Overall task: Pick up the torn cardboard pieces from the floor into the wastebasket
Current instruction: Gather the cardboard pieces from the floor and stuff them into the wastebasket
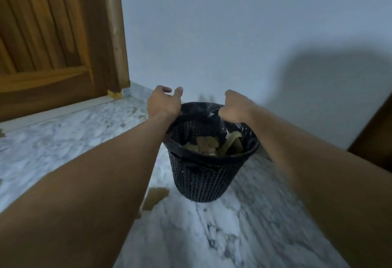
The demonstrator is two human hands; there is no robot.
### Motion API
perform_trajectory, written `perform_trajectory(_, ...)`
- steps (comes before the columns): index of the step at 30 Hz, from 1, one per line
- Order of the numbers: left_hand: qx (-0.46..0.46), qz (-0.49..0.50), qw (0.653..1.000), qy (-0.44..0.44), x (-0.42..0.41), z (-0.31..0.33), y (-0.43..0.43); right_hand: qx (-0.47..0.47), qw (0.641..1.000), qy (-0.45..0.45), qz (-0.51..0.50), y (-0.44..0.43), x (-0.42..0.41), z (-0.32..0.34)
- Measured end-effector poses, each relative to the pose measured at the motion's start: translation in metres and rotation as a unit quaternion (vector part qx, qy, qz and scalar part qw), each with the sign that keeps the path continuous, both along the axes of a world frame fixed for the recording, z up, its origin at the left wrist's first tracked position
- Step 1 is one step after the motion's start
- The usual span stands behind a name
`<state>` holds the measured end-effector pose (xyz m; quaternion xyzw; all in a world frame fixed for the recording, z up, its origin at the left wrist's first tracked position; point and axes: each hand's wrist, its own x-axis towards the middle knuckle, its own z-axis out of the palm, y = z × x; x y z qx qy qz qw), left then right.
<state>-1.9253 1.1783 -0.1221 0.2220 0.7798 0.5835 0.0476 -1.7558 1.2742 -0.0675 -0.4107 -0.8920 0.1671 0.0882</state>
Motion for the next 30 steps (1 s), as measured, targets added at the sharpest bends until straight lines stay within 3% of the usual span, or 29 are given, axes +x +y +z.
perform_trajectory(5, -0.060, 0.052, 0.995, 0.064, -0.037, -0.044, -0.090, 0.034, 0.990, 0.116, 0.069, -0.078, -0.048, -0.012)
perform_trajectory(9, -0.147, 0.101, 0.982, 0.057, -0.067, -0.110, -0.185, 0.073, 0.972, 0.153, 0.160, -0.153, -0.106, -0.068)
perform_trajectory(12, -0.208, 0.139, 0.966, 0.058, -0.089, -0.158, -0.265, 0.047, 0.975, 0.103, 0.191, -0.196, -0.140, -0.143)
perform_trajectory(16, -0.294, 0.210, 0.930, 0.062, -0.112, -0.215, -0.355, -0.058, 0.989, -0.091, 0.099, -0.214, -0.156, -0.250)
perform_trajectory(20, -0.344, 0.276, 0.888, 0.127, -0.149, -0.251, -0.410, -0.172, 0.981, -0.060, 0.060, -0.230, -0.185, -0.319)
perform_trajectory(24, -0.458, 0.227, 0.852, 0.116, -0.215, -0.273, -0.450, -0.113, 0.986, -0.035, 0.116, -0.262, -0.245, -0.348)
perform_trajectory(30, -0.512, 0.132, 0.848, 0.042, -0.313, -0.293, -0.474, -0.049, 0.974, -0.082, 0.204, -0.278, -0.345, -0.350)
